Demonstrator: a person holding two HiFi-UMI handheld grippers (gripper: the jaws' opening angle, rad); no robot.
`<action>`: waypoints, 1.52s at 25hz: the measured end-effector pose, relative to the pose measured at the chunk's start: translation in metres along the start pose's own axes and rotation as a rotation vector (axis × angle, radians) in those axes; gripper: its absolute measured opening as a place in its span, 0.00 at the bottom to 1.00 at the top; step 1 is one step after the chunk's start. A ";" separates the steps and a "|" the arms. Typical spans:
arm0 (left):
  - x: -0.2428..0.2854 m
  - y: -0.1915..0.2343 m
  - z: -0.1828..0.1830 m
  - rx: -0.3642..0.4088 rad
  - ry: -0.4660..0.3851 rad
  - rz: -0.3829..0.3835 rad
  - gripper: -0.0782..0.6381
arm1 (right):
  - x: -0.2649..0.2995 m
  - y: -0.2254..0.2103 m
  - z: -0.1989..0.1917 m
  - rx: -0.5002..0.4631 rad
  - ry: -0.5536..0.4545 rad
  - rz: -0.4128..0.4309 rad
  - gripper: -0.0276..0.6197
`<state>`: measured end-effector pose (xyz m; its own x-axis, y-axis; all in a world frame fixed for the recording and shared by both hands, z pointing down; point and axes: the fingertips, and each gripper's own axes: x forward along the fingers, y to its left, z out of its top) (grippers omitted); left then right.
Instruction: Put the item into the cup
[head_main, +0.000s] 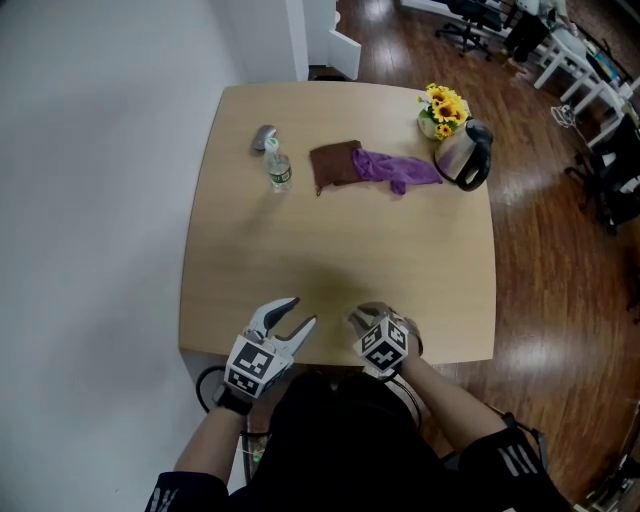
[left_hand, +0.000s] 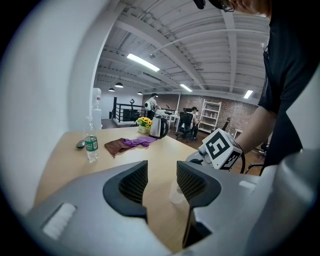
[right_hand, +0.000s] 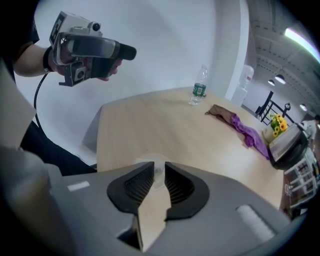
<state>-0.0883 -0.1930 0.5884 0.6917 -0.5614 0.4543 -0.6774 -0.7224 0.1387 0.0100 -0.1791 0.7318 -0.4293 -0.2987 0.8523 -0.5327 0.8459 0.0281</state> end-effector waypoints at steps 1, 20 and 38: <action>0.000 0.000 0.001 0.000 -0.001 0.002 0.35 | -0.002 0.000 0.001 0.002 -0.007 0.001 0.17; -0.011 -0.022 0.007 0.002 -0.016 0.097 0.35 | -0.015 0.009 -0.001 -0.016 -0.085 0.114 0.31; -0.045 -0.052 0.023 0.007 -0.063 0.183 0.36 | -0.139 -0.006 0.069 0.213 -0.547 0.175 0.08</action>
<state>-0.0784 -0.1392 0.5408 0.5717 -0.7077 0.4151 -0.7917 -0.6086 0.0527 0.0226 -0.1732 0.5773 -0.8059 -0.3947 0.4412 -0.5301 0.8130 -0.2409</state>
